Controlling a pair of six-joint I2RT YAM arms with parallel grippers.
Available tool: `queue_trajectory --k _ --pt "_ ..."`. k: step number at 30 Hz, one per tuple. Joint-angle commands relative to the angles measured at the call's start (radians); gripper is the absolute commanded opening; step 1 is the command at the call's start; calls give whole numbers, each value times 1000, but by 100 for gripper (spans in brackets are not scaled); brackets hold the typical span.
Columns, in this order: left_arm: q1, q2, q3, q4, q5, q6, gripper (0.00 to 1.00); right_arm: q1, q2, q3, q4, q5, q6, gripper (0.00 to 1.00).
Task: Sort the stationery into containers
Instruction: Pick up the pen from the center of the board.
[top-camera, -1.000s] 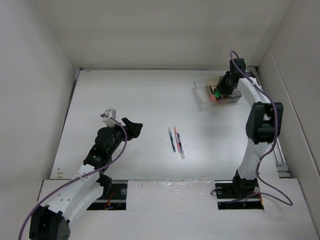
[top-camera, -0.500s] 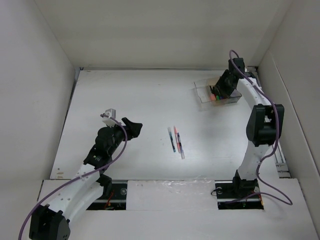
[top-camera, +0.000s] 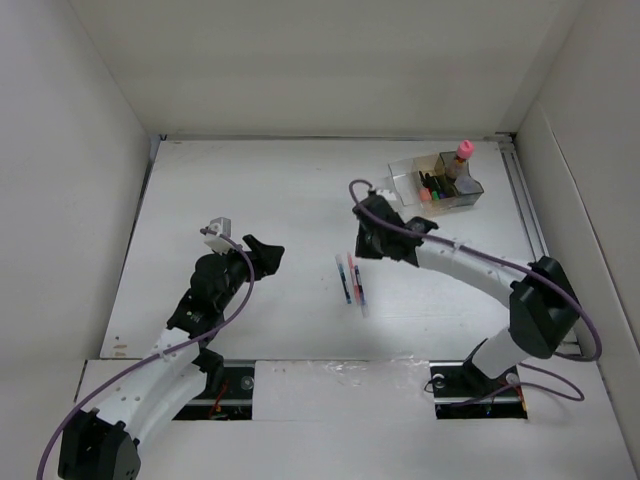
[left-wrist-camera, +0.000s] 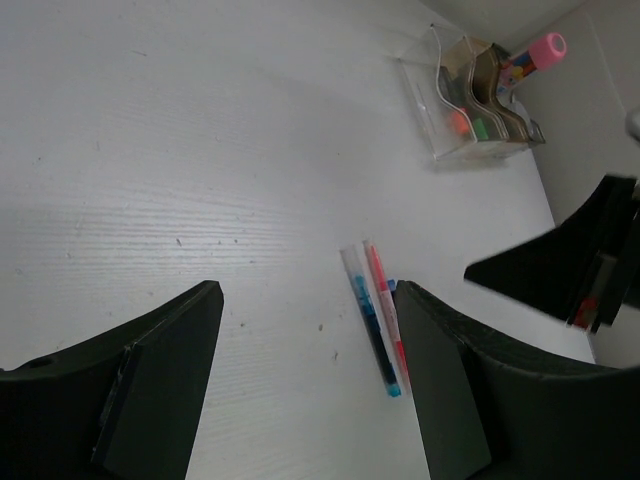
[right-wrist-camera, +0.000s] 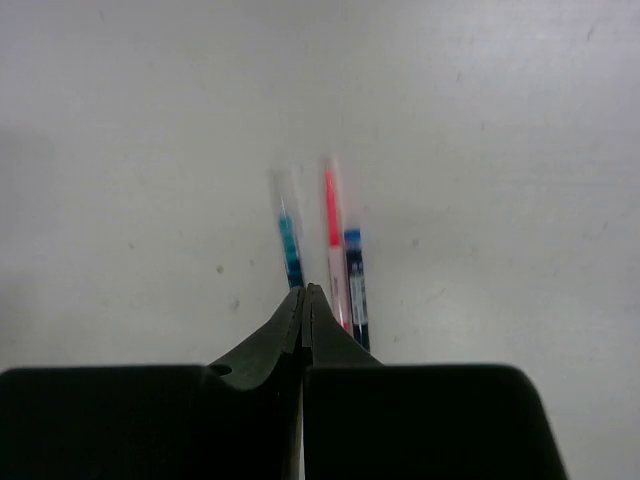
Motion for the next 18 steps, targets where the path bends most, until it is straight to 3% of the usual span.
queue_trajectory --k 1,4,5,7,10,18 --pt "-3 9 -7 51 8 4 66 91 -52 -87 6 77 113 0" --pt "-3 19 -7 51 8 4 65 193 -32 -127 6 52 157 16" --pt "-3 19 -7 51 -6 4 65 213 -16 -127 6 72 168 26" --pt "-3 10 -7 51 -6 4 64 254 39 -127 -13 123 190 33" --pt "-3 1 -7 40 -26 4 62 285 92 -115 -2 123 190 37" --pt "-3 1 -7 29 -44 4 62 313 201 -59 -23 213 207 36"
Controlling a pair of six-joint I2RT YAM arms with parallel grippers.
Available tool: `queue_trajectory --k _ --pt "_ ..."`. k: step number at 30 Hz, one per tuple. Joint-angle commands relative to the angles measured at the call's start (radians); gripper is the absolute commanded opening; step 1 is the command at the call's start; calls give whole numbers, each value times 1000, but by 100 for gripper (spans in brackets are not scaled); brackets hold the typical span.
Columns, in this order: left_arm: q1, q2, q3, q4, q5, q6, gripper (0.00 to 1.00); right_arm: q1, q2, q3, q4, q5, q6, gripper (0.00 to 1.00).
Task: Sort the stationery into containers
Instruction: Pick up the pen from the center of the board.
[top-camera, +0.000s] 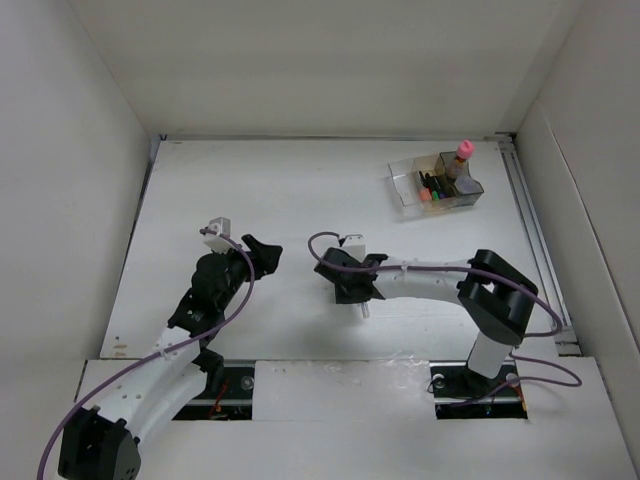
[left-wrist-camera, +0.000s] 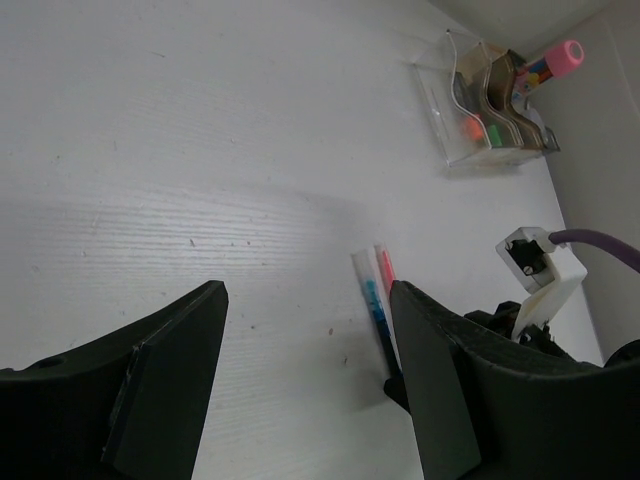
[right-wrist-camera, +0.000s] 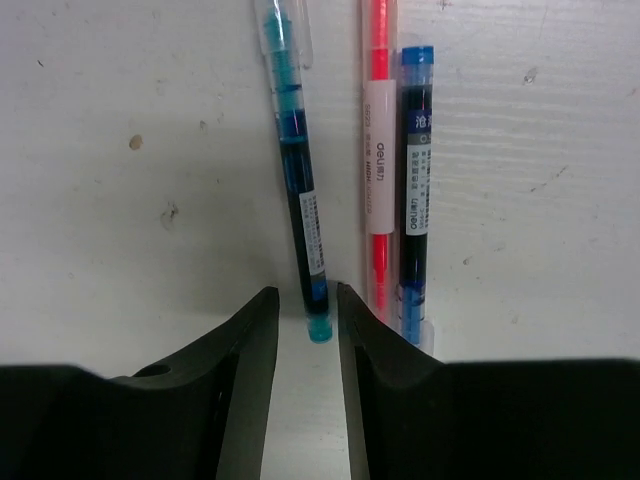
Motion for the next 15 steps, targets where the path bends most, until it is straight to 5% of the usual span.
queue_trajectory --k 1,4,10,15 --pt "-3 -13 -7 40 -7 4 62 10 17 51 5 76 26 36" --pt "-3 -4 -7 31 -7 4 62 10 31 51 32 45 14 29" --pt "-3 -4 -7 32 -7 4 62 10 57 61 51 25 14 1" --pt "-3 -4 -7 52 -7 4 62 -16 -16 146 17 105 -41 0"
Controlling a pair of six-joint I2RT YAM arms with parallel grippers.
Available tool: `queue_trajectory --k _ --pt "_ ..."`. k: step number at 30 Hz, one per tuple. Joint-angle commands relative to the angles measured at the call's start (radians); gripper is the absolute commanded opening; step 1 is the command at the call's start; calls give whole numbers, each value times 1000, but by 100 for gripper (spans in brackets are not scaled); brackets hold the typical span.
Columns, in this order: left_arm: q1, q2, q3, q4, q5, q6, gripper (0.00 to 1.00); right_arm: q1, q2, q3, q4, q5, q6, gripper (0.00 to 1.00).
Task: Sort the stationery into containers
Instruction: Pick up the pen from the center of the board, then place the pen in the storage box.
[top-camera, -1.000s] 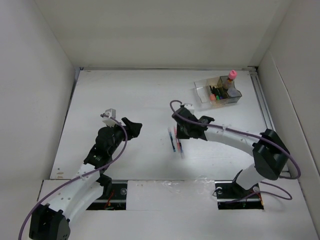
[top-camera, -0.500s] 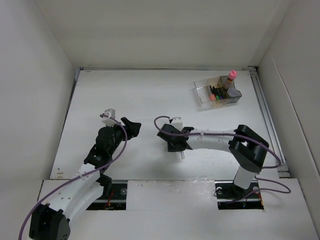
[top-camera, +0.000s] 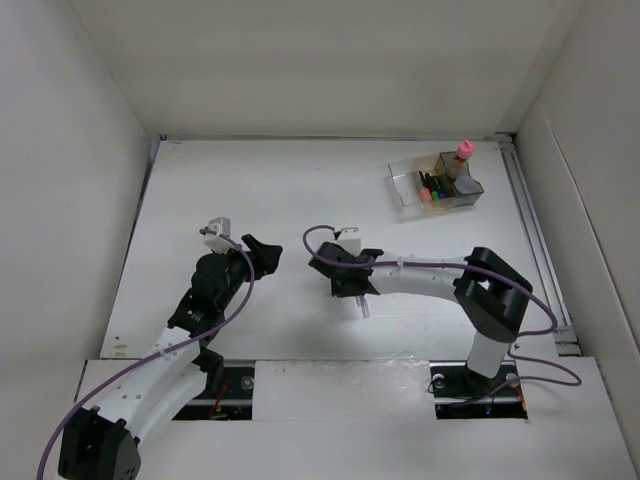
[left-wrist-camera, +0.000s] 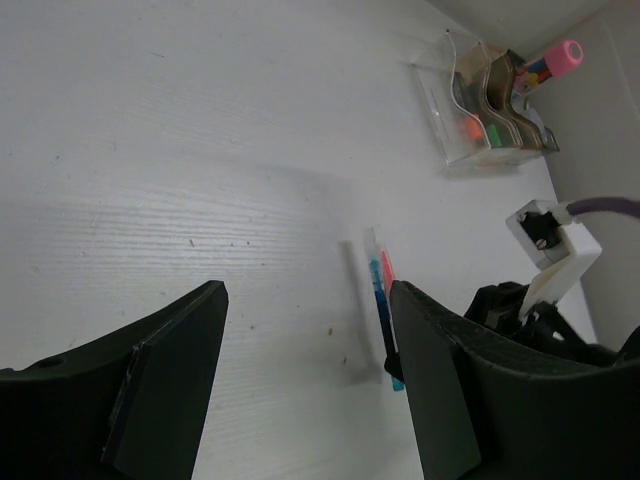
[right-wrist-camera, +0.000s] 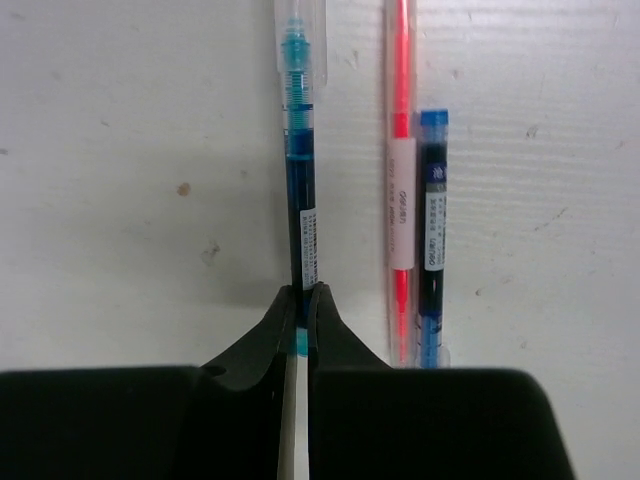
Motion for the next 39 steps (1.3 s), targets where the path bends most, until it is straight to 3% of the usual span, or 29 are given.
queue_trajectory --k 1,4,8,13,19,22,33,34,36,39 --pt "-4 -3 -7 42 -7 4 62 -60 -67 103 19 55 -62 0" --pt "-4 6 -7 54 -7 -5 62 -157 -110 184 28 55 -146 0" --pt "-4 6 -7 39 -7 -5 62 -417 -99 276 77 -92 -249 0" --pt "-4 -3 -7 39 -7 -5 62 -576 8 439 32 -111 -317 0" --pt "-4 6 -7 48 -7 -5 62 -743 83 519 32 -290 -335 0" --pt "-4 6 -7 57 -7 -5 62 -780 145 559 -9 -367 -335 0" --pt "-4 45 -7 62 -7 -5 62 -820 168 504 14 -349 -317 0" --pt "-4 45 -7 76 -7 -5 62 -820 159 494 14 -349 -317 3" --pt "-4 45 2 65 -7 -5 62 -820 159 494 23 -349 -317 18" --pt "-4 45 2 65 -7 -5 62 -820 150 504 9 -323 -306 30"
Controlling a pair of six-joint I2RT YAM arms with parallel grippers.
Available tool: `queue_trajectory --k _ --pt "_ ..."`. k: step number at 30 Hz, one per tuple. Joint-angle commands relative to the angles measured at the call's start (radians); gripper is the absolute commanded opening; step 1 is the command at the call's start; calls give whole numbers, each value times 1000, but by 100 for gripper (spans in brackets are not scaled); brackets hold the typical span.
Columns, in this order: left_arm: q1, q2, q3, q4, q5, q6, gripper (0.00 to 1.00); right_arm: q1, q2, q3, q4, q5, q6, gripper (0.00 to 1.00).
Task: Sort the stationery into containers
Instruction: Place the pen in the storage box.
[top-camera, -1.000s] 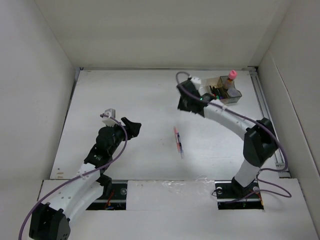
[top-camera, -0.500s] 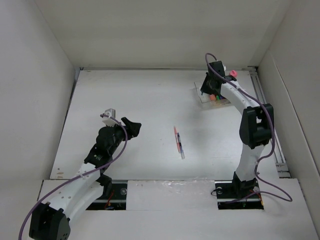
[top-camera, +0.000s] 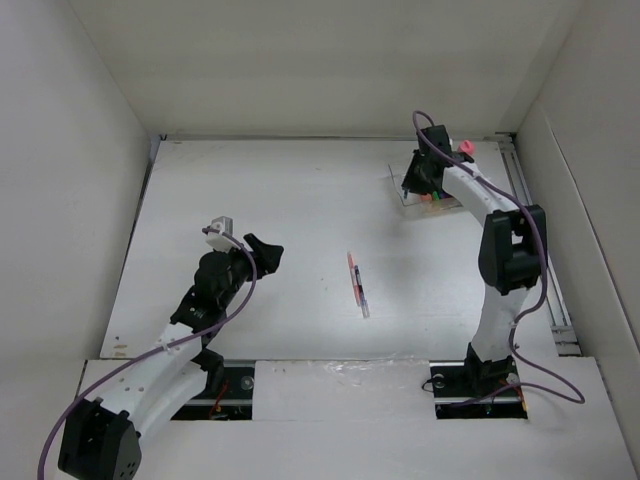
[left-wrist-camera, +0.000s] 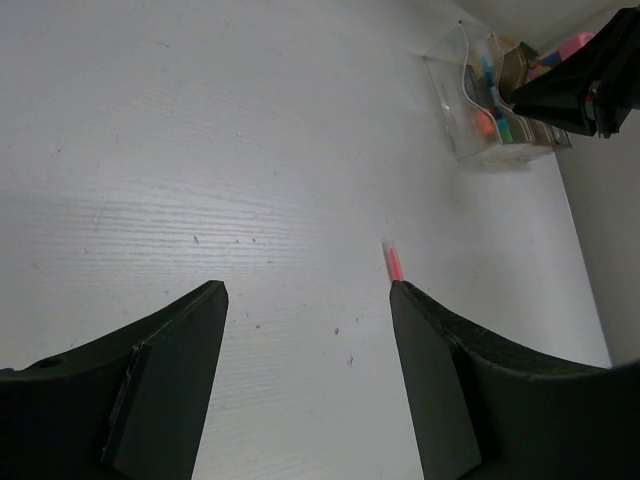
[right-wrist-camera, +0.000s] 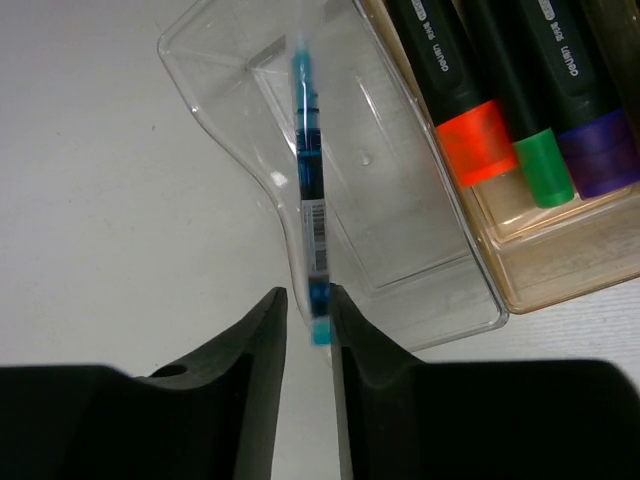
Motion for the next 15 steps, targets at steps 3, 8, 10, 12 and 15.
queue_trajectory --k 3,8,10,12,15 --pt "-3 -2 2 42 -7 -4 62 4 -85 -4 21 29 15 35" --pt "-3 -11 -7 42 -7 -4 62 80 -180 -75 30 69 45 32" --pt "-3 -11 -7 42 -7 -4 62 120 -238 -111 30 69 45 20" --pt "-3 -11 -7 42 -7 -4 62 207 -300 -194 41 95 54 9" --pt "-3 -11 -7 33 -7 -4 62 342 -349 -321 50 114 64 0"
